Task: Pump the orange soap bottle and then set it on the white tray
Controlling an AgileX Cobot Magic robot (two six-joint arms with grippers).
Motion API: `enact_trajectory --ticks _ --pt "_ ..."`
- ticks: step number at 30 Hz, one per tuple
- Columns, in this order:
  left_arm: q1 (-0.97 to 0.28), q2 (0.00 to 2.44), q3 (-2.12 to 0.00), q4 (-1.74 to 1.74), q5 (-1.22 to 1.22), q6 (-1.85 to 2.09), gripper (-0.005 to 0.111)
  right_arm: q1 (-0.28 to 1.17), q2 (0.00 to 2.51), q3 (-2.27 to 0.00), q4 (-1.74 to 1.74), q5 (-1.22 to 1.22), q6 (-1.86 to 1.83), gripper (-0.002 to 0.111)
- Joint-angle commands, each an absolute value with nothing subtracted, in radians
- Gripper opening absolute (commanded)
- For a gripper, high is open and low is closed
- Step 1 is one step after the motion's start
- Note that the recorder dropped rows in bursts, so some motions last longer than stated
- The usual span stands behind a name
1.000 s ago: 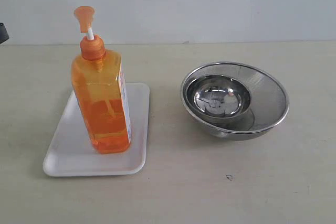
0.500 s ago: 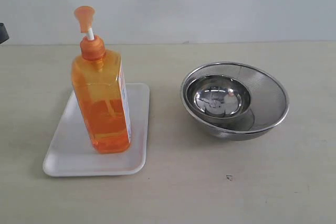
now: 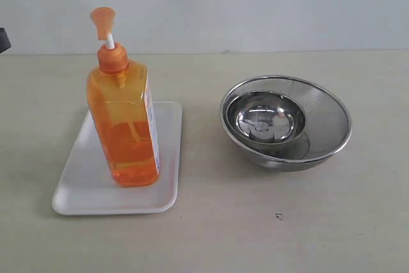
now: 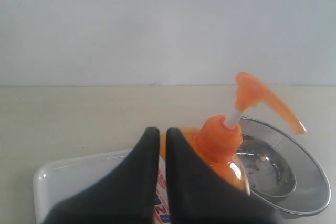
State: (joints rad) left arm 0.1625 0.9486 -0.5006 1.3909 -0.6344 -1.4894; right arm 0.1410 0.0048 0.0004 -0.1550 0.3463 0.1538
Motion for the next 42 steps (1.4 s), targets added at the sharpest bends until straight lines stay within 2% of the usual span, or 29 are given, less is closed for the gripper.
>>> enact_trajectory --ticks 1,24,30,42 --pt "0.164 0.944 -0.498 1.387 -0.636 -1.495 0.005 0.137 0.000 0.000 0.000 0.344 -0.050 0.000" --pt "0.164 0.944 -0.498 1.387 -0.636 -1.495 0.005 0.137 0.000 0.000 0.006 0.346 -0.008 0.000" --pt "0.164 0.944 -0.498 1.387 -0.636 -1.495 0.005 0.079 0.000 0.000 0.016 0.348 -0.008 0.000" --pt "0.164 0.944 -0.498 1.387 -0.636 -1.495 0.005 0.079 0.000 0.000 0.016 0.348 -0.008 0.000"
